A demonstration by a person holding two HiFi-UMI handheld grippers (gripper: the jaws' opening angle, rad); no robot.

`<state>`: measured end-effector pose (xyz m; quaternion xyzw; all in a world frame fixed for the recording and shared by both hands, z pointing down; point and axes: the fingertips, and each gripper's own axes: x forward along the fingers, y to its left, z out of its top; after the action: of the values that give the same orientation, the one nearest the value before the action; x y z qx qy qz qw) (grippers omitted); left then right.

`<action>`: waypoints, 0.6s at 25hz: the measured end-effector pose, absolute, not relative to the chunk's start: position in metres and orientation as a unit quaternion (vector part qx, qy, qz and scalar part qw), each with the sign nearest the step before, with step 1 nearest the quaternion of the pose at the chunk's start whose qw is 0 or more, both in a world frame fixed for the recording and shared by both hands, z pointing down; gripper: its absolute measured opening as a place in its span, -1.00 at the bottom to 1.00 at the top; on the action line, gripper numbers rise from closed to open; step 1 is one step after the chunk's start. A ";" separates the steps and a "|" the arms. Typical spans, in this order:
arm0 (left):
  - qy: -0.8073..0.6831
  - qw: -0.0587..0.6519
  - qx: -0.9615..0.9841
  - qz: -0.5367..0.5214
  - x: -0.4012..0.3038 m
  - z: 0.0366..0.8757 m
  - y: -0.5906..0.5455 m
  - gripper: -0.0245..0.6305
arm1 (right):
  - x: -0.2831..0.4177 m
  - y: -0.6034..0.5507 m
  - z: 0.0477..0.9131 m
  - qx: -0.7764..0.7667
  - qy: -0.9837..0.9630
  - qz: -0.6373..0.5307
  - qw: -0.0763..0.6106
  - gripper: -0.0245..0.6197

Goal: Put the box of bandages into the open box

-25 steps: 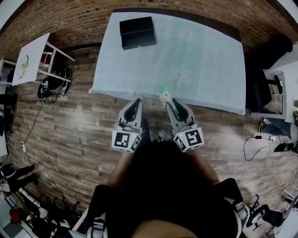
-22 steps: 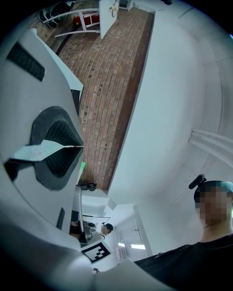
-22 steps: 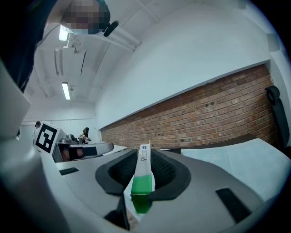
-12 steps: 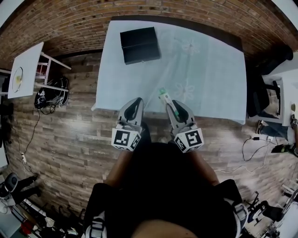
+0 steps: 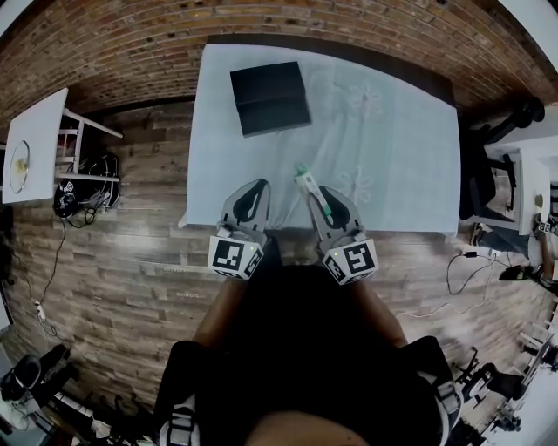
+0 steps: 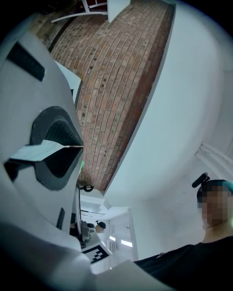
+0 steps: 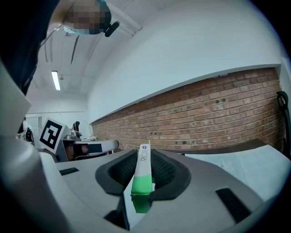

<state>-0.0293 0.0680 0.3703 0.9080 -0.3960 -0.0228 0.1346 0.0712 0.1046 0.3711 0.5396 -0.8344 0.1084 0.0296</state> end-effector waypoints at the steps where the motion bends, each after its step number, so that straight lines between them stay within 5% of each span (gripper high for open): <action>1: -0.394 0.137 0.908 -0.022 -0.034 0.372 0.063 -0.80 | 0.067 0.100 0.373 0.541 -0.833 0.110 0.033 -0.60; 15: -0.387 0.152 0.909 -0.026 -0.068 0.384 0.014 -0.80 | 0.043 0.049 0.390 0.540 -0.833 0.096 0.070 -0.60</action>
<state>-0.0678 0.0144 0.3843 0.9089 -0.3874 -0.0257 0.1523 0.0434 0.0490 0.3902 0.5402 -0.8331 0.0959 0.0701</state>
